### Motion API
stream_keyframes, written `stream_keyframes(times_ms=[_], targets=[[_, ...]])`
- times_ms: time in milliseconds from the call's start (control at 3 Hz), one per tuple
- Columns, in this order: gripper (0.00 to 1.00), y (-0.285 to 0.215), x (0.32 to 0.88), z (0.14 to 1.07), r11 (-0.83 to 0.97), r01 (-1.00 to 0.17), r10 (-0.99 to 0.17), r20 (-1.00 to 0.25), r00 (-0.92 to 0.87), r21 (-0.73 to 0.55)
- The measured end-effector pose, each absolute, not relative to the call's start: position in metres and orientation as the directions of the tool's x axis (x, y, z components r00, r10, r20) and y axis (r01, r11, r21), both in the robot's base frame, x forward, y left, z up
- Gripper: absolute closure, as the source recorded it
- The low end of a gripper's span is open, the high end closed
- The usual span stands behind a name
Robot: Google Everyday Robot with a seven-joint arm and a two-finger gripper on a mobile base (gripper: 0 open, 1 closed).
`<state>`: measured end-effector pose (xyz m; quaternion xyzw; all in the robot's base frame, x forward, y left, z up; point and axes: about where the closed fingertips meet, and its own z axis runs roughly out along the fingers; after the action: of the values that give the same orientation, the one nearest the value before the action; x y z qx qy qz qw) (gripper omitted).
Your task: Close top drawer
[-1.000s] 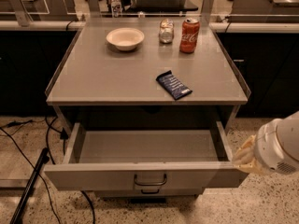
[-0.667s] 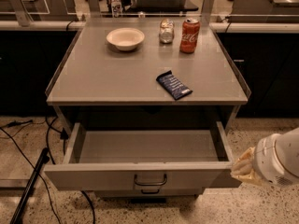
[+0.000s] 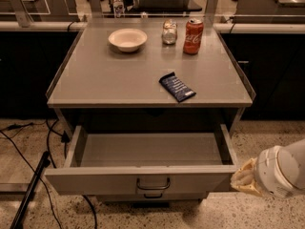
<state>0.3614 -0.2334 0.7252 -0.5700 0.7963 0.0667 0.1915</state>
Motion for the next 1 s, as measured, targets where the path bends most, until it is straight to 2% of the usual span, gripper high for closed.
stream_keyframes(times_ms=[667, 1000], targets=[[1.00, -0.212, 0.348, 0.690, 0.345, -0.933, -0.827, -0.502, -0.252, -0.102], [1.00, -0.198, 0.352, 0.678, 0.341, -0.926, -0.810, -0.549, -0.205, -0.158]])
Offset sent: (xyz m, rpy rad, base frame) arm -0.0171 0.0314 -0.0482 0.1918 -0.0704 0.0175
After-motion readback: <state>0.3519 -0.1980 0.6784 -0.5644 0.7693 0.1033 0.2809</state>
